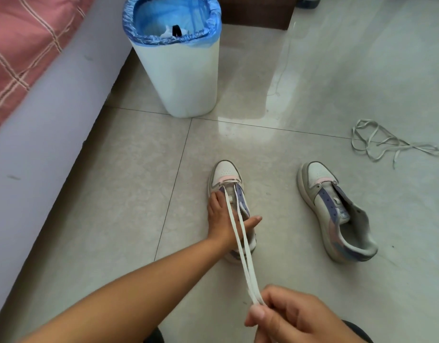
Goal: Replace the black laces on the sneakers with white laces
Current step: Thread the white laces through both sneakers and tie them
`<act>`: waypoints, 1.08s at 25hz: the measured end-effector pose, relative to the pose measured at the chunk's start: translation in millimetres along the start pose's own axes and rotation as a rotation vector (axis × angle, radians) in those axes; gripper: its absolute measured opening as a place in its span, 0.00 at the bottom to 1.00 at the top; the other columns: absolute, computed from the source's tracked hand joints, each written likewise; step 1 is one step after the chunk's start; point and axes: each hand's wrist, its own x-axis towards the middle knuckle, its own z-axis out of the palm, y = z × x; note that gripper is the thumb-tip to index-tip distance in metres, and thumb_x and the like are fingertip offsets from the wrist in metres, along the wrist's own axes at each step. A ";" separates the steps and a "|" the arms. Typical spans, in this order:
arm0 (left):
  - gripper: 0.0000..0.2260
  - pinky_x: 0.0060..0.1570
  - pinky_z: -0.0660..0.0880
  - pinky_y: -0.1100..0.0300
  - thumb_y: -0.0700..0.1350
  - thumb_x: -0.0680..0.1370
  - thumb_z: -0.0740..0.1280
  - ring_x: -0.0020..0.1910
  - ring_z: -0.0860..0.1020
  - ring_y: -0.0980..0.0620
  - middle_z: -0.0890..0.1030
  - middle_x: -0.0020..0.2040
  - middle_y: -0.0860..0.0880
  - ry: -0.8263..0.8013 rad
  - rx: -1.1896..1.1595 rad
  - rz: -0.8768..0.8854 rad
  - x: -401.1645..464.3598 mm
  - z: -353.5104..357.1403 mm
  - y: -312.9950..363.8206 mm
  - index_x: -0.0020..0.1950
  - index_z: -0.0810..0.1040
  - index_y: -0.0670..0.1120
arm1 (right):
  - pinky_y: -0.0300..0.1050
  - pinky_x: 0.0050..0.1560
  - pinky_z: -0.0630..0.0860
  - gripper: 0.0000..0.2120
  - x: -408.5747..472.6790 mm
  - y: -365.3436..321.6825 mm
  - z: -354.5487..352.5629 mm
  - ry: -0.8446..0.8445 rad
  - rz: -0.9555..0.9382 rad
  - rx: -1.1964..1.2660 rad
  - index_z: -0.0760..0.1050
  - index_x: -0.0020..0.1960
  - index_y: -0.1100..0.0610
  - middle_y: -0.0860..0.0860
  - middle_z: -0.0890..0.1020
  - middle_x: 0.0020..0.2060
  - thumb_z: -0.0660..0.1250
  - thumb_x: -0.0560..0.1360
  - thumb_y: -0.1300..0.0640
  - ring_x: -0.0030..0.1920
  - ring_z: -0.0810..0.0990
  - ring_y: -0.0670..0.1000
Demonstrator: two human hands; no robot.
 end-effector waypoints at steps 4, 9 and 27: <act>0.51 0.72 0.54 0.56 0.58 0.65 0.76 0.74 0.53 0.48 0.55 0.73 0.47 -0.380 -0.098 -0.011 -4.2 -42.6 -25.1 0.77 0.48 0.46 | 0.44 0.50 0.71 0.27 49.1 27.7 -32.8 -0.184 0.066 -1.041 0.75 0.53 0.55 0.56 0.78 0.52 0.50 0.76 0.35 0.54 0.77 0.54; 0.14 0.54 0.73 0.59 0.44 0.78 0.66 0.55 0.77 0.52 0.78 0.59 0.46 -0.398 -0.170 0.027 37.0 -76.7 -29.3 0.62 0.74 0.45 | 0.47 0.49 0.71 0.11 162.6 11.3 -93.8 0.462 -0.117 -0.811 0.75 0.58 0.56 0.54 0.80 0.51 0.59 0.79 0.55 0.52 0.77 0.56; 0.06 0.43 0.68 0.55 0.37 0.77 0.63 0.46 0.75 0.43 0.78 0.47 0.41 -0.160 0.279 0.572 88.6 -67.8 -27.6 0.50 0.79 0.36 | 0.38 0.18 0.62 0.21 238.3 23.3 -87.0 0.466 -0.631 -1.218 0.68 0.41 0.58 0.54 0.74 0.33 0.78 0.58 0.68 0.31 0.74 0.57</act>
